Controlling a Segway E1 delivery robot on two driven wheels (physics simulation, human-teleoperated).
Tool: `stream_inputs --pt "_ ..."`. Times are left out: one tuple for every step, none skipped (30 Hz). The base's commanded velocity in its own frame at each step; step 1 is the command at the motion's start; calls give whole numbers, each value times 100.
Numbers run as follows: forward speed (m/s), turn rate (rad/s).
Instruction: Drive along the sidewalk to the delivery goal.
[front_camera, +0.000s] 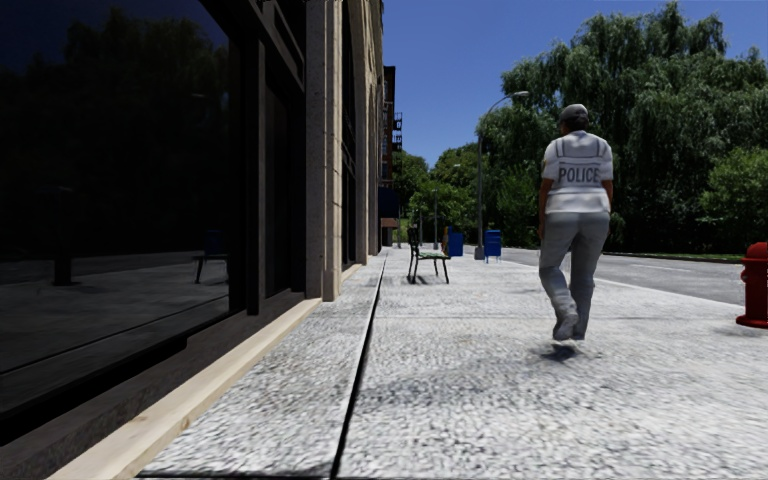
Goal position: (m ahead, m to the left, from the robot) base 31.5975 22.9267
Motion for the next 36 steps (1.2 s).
stream_inputs --pt "200 0" --pt "200 0" --pt "200 0" --pt "200 0" --pt "200 0" --pt "200 0" --pt "200 0" --pt "200 0" --pt "200 -7" --pt "200 -11" --pt "200 -21" --pt "200 -21" --pt "200 -32" --pt "200 -35" --pt "200 0" --pt "200 0" --pt "200 0" --pt "200 0" --pt "200 0" --pt "200 0" --pt "200 0" --pt "200 0" --pt "200 0" --pt "200 0" --pt "200 0" --pt "200 0" --pt "200 0" --pt "200 0" --pt "200 0" --pt "200 0" --pt "200 0" --pt "200 0" --pt "200 20" --pt "200 35" --pt "200 39" --pt "200 39"
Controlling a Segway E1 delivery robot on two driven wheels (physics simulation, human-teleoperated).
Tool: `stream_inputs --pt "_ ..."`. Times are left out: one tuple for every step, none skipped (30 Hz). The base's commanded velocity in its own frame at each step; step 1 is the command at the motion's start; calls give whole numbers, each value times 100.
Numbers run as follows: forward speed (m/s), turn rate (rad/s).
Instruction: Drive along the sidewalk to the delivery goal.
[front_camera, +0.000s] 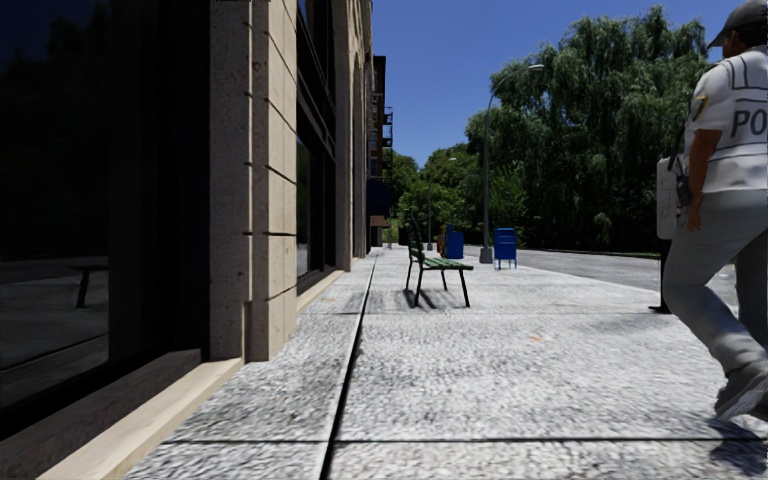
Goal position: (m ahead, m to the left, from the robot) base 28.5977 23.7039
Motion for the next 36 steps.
stream_inputs --pt "200 40" --pt "200 40" --pt "200 0" --pt "200 0" --pt "200 0" --pt "200 0" --pt "200 0" --pt "200 0" --pt "200 0" --pt "200 0" --pt "200 0" --pt "200 0" --pt "200 0" --pt "200 0" --pt "200 0" --pt "200 0" --pt "200 0" --pt "200 0" --pt "200 0" --pt "200 0" --pt "200 0" --pt "200 0" --pt "200 0" --pt "200 0" --pt "200 0" --pt "200 0" --pt "200 0" --pt "200 0" --pt "200 0" --pt "200 0" --pt "200 0" --pt "200 0" --pt "200 0" --pt "200 0" --pt "200 0" --pt "200 0"
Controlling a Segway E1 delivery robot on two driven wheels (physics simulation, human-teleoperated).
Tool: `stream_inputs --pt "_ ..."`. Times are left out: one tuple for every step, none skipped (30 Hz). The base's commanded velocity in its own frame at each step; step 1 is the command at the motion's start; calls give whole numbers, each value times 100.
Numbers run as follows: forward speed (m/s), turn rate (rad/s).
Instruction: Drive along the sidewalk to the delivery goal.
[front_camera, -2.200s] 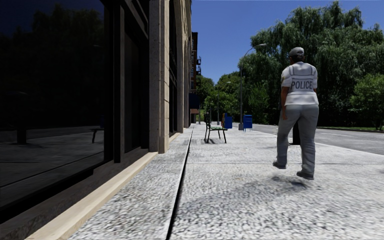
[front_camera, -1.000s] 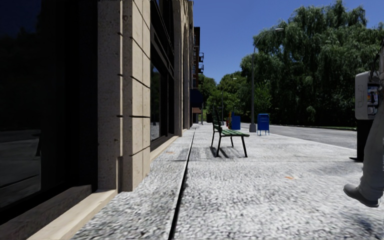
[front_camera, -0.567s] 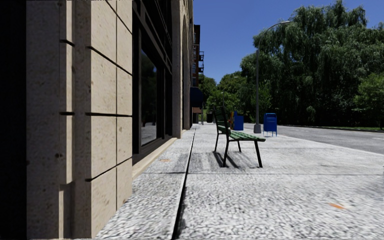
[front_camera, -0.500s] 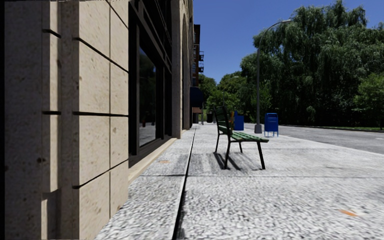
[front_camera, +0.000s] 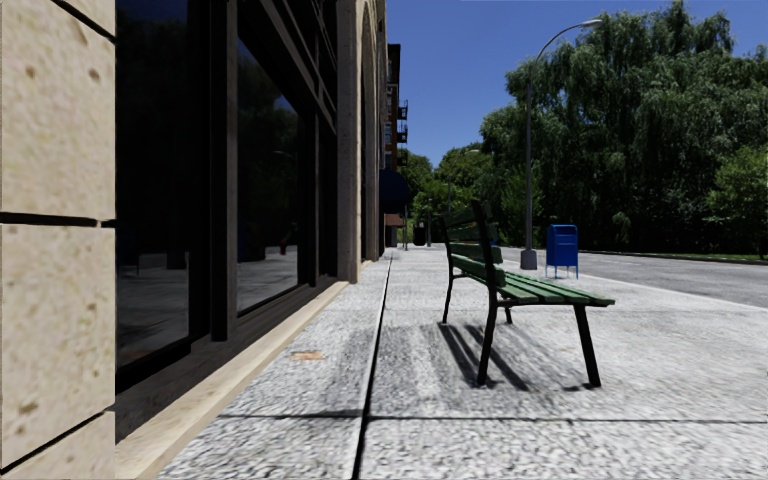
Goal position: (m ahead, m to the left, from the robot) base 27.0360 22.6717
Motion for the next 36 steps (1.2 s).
stream_inputs --pt "200 0" --pt "200 0" --pt "200 0" --pt "200 0" --pt "200 0" --pt "200 0" --pt "200 0" --pt "200 0" --pt "200 0" --pt "200 0" --pt "200 0" --pt "200 0" --pt "200 0" --pt "200 0" --pt "200 0" --pt "200 0" --pt "200 0" --pt "200 0" --pt "200 0" --pt "200 0" --pt "200 0" --pt "200 0" --pt "200 0" --pt "200 0" --pt "200 0" --pt "200 0" --pt "200 0" --pt "200 0" --pt "200 0" --pt "200 0" --pt "200 0" --pt "200 0" --pt "200 0" --pt "200 0" --pt "200 0" --pt "200 0"
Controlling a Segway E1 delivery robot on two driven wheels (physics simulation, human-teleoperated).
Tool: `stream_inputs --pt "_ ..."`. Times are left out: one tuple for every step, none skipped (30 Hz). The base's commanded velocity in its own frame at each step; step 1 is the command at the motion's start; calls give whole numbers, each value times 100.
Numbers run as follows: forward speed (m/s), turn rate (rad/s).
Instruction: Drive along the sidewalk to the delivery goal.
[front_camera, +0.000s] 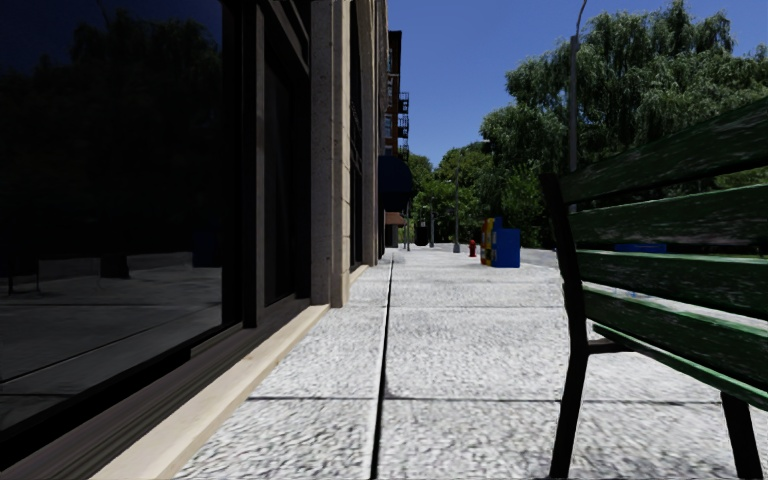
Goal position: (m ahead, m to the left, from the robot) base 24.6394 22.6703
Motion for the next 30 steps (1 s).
stream_inputs --pt "200 0" --pt "200 0" --pt "200 0" --pt "200 0" --pt "200 0" --pt "200 0" --pt "200 0" --pt "200 0" --pt "200 0" --pt "200 0" --pt "200 -1" --pt "200 -12" --pt "200 -12" --pt "200 -21" --pt "200 -24" --pt "200 -24" --pt "200 -25" --pt "200 -25" --pt "200 -25" --pt "200 -25" --pt "200 -25" --pt "200 -25" --pt "200 -25" --pt "200 -25" --pt "200 -25" --pt "200 -25" --pt "200 -25" --pt "200 -25" --pt "200 -25" --pt "200 -25"
